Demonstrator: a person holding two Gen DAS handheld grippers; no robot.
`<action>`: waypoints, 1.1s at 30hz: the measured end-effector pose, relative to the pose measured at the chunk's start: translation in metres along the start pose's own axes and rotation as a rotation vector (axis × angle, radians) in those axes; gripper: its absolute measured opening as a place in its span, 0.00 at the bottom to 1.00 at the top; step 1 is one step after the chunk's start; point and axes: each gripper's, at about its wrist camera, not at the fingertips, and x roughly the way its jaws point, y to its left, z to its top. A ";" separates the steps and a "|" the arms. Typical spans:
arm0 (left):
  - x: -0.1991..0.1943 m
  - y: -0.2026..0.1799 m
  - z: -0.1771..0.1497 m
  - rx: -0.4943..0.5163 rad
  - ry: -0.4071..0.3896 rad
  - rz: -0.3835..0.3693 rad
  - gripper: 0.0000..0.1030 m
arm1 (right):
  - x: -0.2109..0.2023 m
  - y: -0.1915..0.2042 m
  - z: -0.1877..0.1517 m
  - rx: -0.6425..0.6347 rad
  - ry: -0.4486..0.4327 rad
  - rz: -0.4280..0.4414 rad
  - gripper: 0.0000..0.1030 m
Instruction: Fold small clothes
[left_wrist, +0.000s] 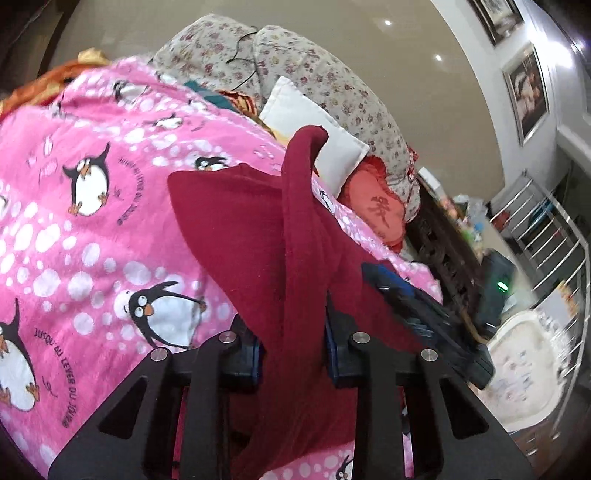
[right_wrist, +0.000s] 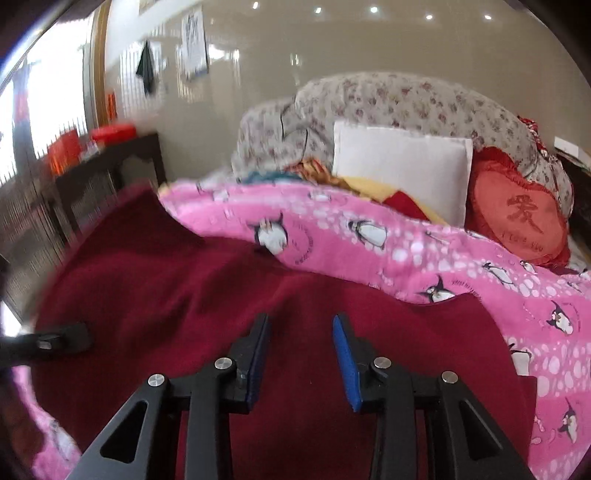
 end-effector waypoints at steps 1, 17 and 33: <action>0.000 -0.007 -0.001 0.017 0.002 0.007 0.23 | 0.010 -0.001 -0.003 0.006 0.026 0.007 0.33; 0.026 -0.137 -0.029 0.214 0.074 0.048 0.23 | -0.065 -0.095 -0.001 0.378 -0.003 0.267 0.49; 0.038 -0.186 -0.091 0.335 0.202 -0.108 0.59 | -0.064 -0.162 -0.061 0.885 -0.094 0.706 0.70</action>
